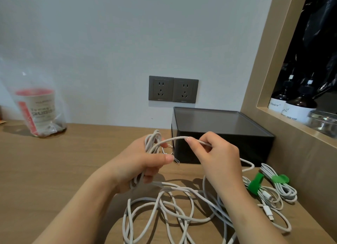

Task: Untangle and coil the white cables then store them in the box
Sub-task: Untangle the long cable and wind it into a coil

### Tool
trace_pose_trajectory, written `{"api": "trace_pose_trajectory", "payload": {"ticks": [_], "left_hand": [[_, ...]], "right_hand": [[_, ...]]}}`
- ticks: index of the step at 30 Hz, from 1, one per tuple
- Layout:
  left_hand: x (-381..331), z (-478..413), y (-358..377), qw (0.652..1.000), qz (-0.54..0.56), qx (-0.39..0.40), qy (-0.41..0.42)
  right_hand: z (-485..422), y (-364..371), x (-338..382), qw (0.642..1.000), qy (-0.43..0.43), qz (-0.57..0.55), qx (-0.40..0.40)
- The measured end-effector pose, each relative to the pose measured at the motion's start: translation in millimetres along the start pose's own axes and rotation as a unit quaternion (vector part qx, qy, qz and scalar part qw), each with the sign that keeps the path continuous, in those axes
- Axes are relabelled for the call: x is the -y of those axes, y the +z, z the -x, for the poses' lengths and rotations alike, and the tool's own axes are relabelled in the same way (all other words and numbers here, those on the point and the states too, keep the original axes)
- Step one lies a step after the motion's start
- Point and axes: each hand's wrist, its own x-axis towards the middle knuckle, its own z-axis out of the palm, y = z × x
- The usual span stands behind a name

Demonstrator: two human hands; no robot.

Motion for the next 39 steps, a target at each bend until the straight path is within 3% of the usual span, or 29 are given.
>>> {"api": "trace_pose_trajectory", "payload": {"ticks": [4,8,13,22,27,31,39], "left_hand": [[2,-2,4,1.000,-0.014,-0.026,0.004],[3,-3,4,0.999,0.020,-0.042,-0.003],[3,-6,5,0.987,0.126,-0.104,-0.004],[-4,-7,-3,0.936,0.313,-0.156,0.022],[-4,-10,-6,0.950,0.209,-0.231,0.025],[-5,-10,-1,0.953,0.160,-0.256,0.016],[-7,-9,6,0.949,0.123,-0.290,0.025]], "right_hand": [[1,0,1,0.999,-0.015,-0.020,-0.038],[1,0,3,0.998,-0.027,-0.053,-0.016],[-2,2,-3,0.999,-0.031,-0.015,0.029],[-7,-7,-7,0.998,0.023,0.047,-0.021],[-8,-6,-8,0.999,0.021,-0.026,0.014],[-3,2,-3,0.996,-0.058,-0.059,0.023],[6,17,3,0.988,-0.121,-0.057,0.080]]}}
